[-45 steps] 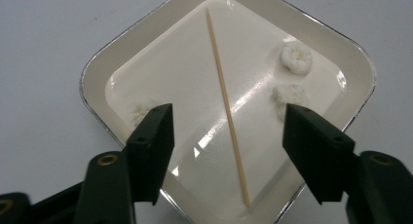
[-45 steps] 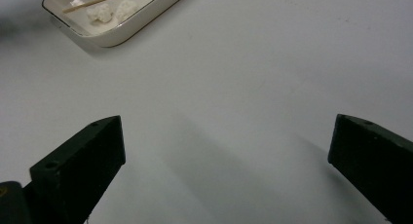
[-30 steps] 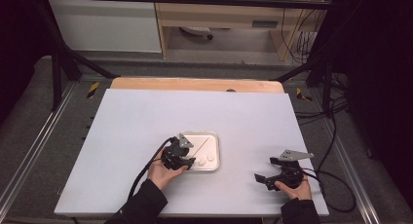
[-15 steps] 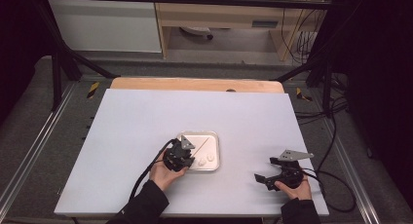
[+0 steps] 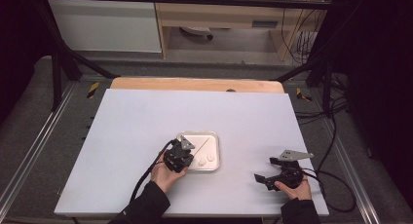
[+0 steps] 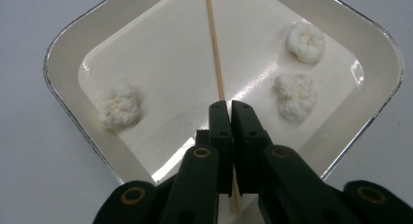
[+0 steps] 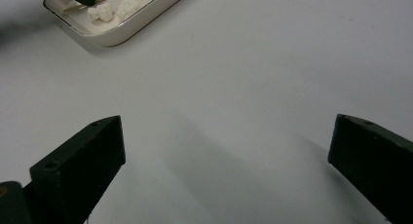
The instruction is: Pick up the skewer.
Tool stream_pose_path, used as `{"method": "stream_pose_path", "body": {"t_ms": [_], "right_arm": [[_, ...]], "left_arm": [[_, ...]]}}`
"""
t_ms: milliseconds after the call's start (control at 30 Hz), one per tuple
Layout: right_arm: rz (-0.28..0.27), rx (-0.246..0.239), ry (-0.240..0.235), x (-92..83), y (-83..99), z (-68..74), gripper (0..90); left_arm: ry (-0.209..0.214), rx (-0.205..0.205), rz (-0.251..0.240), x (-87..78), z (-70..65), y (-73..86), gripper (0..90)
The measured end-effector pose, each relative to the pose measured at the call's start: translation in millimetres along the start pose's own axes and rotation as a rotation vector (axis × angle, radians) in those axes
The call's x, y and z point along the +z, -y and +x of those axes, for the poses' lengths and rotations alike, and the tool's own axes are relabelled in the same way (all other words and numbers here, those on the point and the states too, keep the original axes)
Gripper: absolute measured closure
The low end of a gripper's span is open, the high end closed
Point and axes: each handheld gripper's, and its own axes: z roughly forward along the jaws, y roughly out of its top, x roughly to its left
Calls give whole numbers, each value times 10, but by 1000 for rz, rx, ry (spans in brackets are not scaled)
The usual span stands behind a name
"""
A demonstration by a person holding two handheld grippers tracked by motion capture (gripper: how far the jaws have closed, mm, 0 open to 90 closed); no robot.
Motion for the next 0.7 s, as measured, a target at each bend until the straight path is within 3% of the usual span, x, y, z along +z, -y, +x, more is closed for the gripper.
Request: {"method": "stream_pose_path", "body": {"t_ms": [367,700], "right_arm": [[2,1,-4,1,0,1,7],[4,3,-4,6,2,5,7]], "left_arm": [[25,-24,-32,-3,33,41,887],[32,-22,-82,-87,58,48,889]]}}
